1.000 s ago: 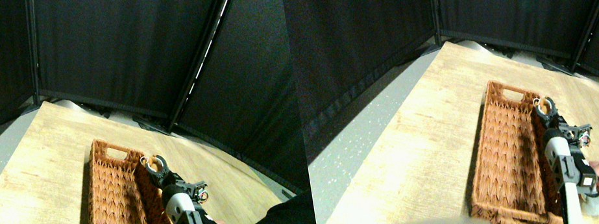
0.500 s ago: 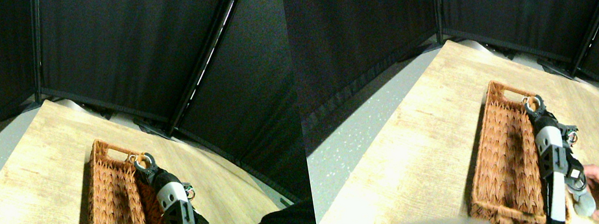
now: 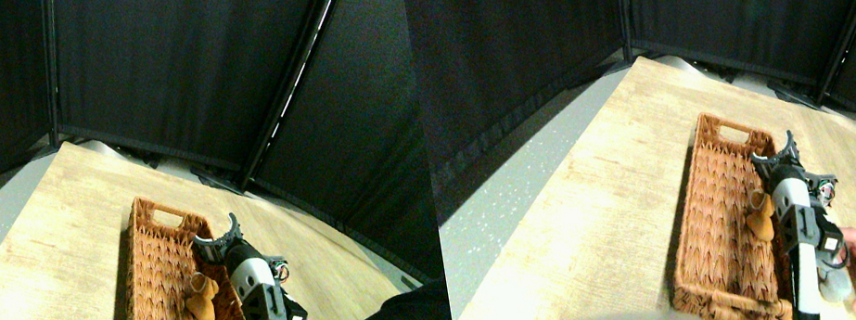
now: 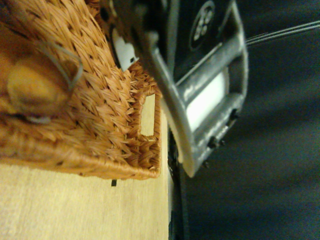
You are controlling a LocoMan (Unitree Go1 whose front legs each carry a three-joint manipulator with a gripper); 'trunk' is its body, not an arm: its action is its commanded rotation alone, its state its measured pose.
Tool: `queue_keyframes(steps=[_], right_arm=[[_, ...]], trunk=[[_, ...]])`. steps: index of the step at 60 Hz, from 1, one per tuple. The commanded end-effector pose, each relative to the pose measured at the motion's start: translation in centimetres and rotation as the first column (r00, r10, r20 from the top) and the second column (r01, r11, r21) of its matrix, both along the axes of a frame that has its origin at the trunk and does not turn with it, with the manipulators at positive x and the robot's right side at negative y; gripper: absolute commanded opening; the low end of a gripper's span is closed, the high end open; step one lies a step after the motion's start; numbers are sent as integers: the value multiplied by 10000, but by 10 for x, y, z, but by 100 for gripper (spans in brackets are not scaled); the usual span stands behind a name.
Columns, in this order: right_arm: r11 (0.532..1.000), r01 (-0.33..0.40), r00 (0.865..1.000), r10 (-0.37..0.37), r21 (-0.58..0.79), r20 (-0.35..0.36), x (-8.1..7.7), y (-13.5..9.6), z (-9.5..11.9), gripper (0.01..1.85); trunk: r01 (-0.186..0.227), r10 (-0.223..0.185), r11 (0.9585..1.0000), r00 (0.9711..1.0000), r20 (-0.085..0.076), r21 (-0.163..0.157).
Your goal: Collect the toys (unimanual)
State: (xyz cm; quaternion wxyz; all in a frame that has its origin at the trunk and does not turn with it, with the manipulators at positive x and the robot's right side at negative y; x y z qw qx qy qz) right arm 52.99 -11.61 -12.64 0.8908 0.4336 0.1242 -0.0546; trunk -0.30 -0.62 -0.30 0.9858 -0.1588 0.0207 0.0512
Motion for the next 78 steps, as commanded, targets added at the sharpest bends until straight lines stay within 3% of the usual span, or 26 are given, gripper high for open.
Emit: queue_keyframes(steps=[1,4,13,24,36,42,57,66,72,78], right_arm=[[9996,246,9991,-240,-152,353,4,-7,7,65],[9979,480,9979,-460,-436,461,3,-14,10,56],[9889,1166,9925,-1126,-924,481,2,-32,18,53],[9860,1434,9876,-1370,-856,769,-6,-55,29,40],[9761,1882,9819,-1844,-1083,442,-22,-78,43,48],[9694,2002,9796,-1956,-1421,459,-32,-86,35,47],[9771,2120,9773,-2119,-156,53,-52,-97,0,66],[9767,2147,9766,-2146,72,-98,-56,-98,-9,72],[9787,2047,9786,-2044,128,-222,-57,-96,-15,64],[9746,2162,9756,-2133,588,-518,-58,-96,-23,73]], trunk=[[125,-127,9998,9998,-118,-181],[212,-213,9997,9997,-101,-132],[473,-472,9989,9988,-100,27],[761,-760,9969,9971,-58,176],[1101,-1101,9939,9939,-78,24],[1089,-1089,9940,9940,-135,-75],[1043,-1044,9945,9939,-343,-47],[1088,-1090,9940,9933,-397,-61],[1115,-1117,9937,9928,-423,-72],[1102,-1105,9939,9929,-436,-111]])
